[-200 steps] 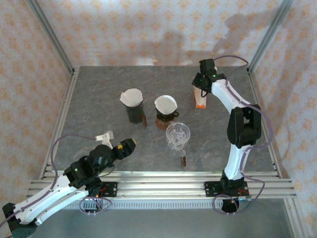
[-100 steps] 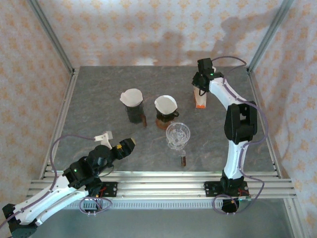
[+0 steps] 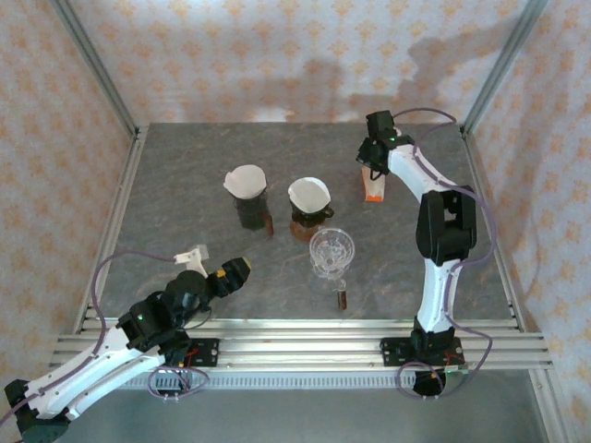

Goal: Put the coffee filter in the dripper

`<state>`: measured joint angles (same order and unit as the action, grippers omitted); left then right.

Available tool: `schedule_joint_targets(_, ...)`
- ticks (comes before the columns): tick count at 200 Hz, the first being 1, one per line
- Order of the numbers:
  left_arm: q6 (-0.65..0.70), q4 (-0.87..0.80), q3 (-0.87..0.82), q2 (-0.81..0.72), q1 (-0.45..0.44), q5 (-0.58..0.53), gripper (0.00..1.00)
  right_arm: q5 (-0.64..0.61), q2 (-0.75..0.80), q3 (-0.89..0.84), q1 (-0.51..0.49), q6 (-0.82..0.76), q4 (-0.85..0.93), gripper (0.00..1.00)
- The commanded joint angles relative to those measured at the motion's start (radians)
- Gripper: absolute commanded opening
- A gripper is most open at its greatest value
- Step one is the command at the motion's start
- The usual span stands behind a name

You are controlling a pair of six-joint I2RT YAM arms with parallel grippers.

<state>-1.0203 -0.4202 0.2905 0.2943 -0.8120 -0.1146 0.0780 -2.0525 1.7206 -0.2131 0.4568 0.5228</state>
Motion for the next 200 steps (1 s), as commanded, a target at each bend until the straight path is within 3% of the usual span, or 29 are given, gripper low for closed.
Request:
schedule_joint_targets(1, 0.0, -0.046, 0.004, -0.018, -0.007, -0.044, 1.0, -0.012, -0.003, 0.033, -0.002, -0.002, 0.034, 0.09)
schedule_joint_targets(16, 0.0, -0.044, 0.003, -0.026, -0.007, -0.043, 0.99, -0.01, 0.012, 0.028, -0.001, -0.011, 0.03, 0.0)
schedule_joint_targets(69, 0.005, -0.04, 0.007, -0.032, -0.009, -0.041, 1.0, -0.012, 0.191, -0.051, -0.012, -0.051, 0.016, 0.0)
schedule_joint_targets(135, -0.003, -0.033, 0.006, -0.037, -0.008, -0.031, 1.0, -0.012, 0.681, -0.384, -0.049, -0.049, 0.033, 0.0)
schedule_joint_targets(172, 0.002, -0.038, 0.021, -0.028, -0.008, -0.011, 1.0, 0.07, 0.943, -0.458, -0.157, -0.085, 0.179, 0.0)
schedule_joint_targets(200, 0.003, -0.04, 0.033, -0.021, -0.008, -0.001, 1.0, 0.141, 1.048, -0.426, -0.293, -0.09, 0.338, 0.0)
